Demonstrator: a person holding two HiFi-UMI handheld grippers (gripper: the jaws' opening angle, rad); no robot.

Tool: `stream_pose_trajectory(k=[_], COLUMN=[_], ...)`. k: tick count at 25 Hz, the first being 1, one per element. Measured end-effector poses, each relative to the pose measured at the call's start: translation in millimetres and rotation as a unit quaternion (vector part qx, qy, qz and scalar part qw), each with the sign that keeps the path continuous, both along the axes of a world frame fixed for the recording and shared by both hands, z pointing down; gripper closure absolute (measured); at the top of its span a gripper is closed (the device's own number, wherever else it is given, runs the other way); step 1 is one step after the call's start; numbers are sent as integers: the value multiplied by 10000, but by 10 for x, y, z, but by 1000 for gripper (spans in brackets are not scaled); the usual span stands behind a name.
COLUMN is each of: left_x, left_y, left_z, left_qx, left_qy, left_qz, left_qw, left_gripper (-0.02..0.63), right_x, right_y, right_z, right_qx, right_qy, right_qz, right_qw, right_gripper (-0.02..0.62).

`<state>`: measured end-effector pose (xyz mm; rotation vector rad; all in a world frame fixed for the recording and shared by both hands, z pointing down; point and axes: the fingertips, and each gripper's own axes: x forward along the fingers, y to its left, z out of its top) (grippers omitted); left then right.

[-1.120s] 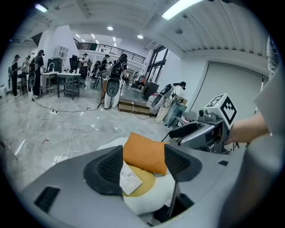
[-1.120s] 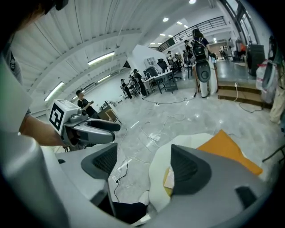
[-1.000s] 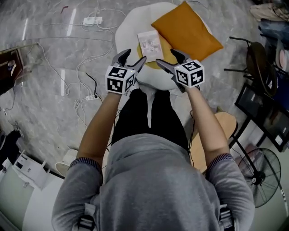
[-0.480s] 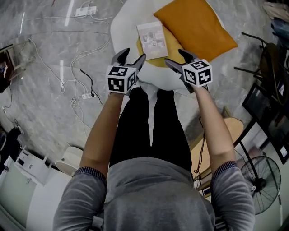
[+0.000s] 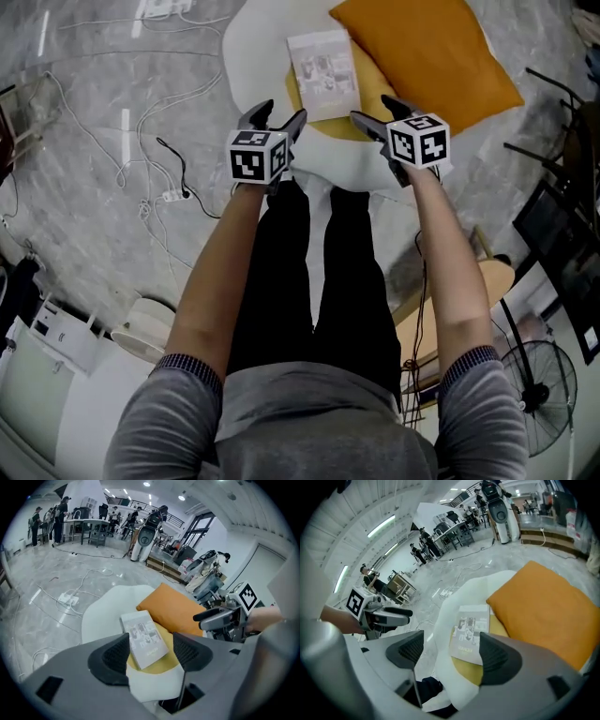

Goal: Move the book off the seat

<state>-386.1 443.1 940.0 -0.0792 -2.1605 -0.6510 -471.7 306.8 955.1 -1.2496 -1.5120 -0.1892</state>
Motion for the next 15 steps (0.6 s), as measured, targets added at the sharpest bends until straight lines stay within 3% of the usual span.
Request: stream_pose_trajectory(k=[7,15], left_x=[55,-49], left_y=[-83,-247], left_z=[786,1453], left_qx=[242,584], left_qy=[445,750], left_qz=[-183,-260], left_qw=[9985,9951], left_gripper=[290,290], right_x=[-52,-63], right_y=[-9,-47], right_z=[731,1421], right_qx=[230,573], right_qy=[388,533], right_qz=[241,63], right_qw=[9987,9969], right_gripper=[204,201])
